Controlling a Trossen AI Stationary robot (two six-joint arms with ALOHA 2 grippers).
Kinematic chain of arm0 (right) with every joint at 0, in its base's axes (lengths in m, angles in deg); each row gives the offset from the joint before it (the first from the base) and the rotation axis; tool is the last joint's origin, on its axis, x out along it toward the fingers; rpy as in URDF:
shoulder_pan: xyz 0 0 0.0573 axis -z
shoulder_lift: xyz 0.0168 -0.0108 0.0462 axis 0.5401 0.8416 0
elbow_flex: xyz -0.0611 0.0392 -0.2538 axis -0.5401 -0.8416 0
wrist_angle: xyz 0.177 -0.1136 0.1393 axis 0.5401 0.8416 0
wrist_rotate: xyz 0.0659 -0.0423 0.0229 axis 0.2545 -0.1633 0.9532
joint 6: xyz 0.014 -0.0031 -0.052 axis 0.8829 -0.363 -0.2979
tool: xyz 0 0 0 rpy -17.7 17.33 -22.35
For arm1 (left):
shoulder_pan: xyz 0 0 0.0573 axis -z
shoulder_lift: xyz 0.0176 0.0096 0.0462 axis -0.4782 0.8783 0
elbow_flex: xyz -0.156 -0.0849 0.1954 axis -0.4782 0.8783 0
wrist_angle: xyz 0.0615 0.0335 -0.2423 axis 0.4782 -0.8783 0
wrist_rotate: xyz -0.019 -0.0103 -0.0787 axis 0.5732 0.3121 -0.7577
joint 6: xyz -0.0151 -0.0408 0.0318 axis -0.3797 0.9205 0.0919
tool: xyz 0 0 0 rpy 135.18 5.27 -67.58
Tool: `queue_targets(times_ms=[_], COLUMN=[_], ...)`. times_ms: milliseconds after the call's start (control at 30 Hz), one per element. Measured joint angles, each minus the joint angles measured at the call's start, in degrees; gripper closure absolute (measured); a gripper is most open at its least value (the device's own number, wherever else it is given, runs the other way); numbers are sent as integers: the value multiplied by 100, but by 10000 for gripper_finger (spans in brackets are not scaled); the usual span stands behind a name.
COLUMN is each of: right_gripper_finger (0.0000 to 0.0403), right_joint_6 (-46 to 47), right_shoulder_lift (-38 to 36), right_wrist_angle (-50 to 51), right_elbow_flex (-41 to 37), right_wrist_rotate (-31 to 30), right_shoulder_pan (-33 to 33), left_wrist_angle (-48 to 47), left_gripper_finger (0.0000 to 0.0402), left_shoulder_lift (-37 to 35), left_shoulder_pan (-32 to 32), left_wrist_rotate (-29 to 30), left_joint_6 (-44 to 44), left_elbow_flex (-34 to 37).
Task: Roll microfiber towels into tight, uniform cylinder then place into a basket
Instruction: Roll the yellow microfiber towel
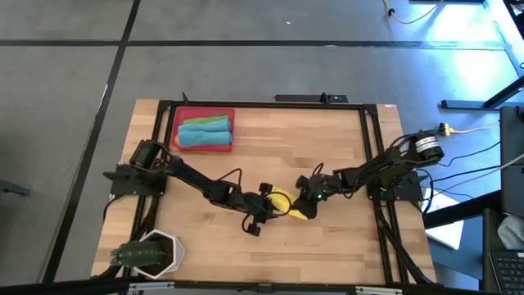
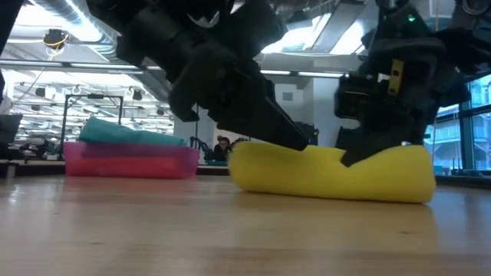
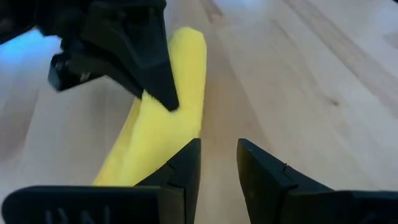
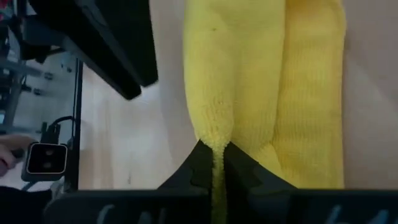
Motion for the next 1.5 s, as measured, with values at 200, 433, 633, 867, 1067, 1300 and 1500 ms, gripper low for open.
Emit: queue_targets(times_ms=[200, 433, 633, 867, 1067, 1300, 1500], right_gripper_finger=[390, 389, 389, 389, 388, 388, 388], right_joint_6=[-193, -340, -510, -618, -467, -356, -354], right_shoulder_lift=[735, 843, 183, -221, 45, 263, 275], right_wrist_angle=[150, 283, 703, 2002, 2217, 2178, 2192], right_elbow_flex=[628, 810, 810, 806, 812, 825, 823], right_wrist_rotate=[155, 333, 307, -466, -547, -587, -609], right_shoulder_pan=[-53, -52, -134, -132, -132, -135, -135], left_wrist_angle=[0, -144, -144, -121, -67, -65, 1], left_gripper_finger=[305, 305, 305, 305, 305, 305, 305], left_shoulder_lift=[0, 0, -2, -4, -7, -4, 138], left_shoulder_pan=[139, 140, 140, 92, -61, -317, -526], left_wrist_rotate=[125, 220, 222, 222, 224, 224, 170], left_joint_6=[5, 199, 205, 165, 151, 146, 101], left_elbow_flex=[2, 2, 2, 2, 2, 2, -1])
